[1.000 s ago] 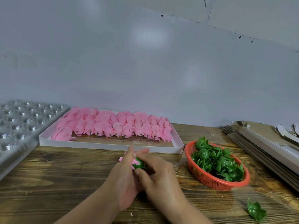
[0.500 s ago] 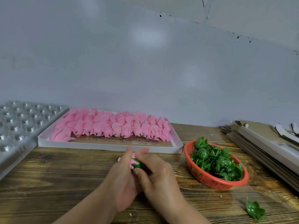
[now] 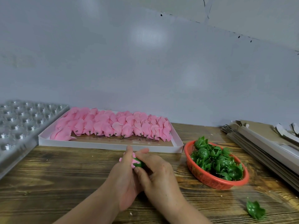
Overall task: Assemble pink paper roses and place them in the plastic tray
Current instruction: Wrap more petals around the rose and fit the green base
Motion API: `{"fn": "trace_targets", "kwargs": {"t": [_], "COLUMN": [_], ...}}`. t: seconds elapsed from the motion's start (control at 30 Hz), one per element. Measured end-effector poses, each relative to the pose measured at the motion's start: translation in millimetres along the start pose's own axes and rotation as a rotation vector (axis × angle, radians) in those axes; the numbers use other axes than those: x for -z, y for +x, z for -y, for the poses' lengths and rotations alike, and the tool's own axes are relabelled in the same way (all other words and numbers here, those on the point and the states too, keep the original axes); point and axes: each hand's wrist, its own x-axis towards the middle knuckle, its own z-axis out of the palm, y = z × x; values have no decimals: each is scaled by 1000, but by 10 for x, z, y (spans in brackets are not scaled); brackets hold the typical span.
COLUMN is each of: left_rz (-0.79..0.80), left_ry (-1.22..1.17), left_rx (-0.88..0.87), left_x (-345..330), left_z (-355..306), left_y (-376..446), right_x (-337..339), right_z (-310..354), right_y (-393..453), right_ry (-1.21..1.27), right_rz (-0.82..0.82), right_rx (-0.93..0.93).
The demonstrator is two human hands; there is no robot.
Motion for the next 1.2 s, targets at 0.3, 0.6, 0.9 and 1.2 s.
{"fn": "trace_targets", "kwargs": {"t": [0.3,0.6,0.9,1.2], "left_rz": [-33,-30,-31,-52], "left_ry": [30,65,42,23], "left_rx": [4,29,43,56], "left_x": [-22,-14,-9,-63], "left_z": [3,-18,-16,-25], "left_y": [-22,-22,-27,-71], "right_x": [14,6,19,5], "right_z": [-6,-23,-34,-39], "right_y": [28,5,10,6], "right_ry": [62,60,48,32], "right_rz": [29,0,-17,-15], "right_rx": [-74,-35,1,32]}}
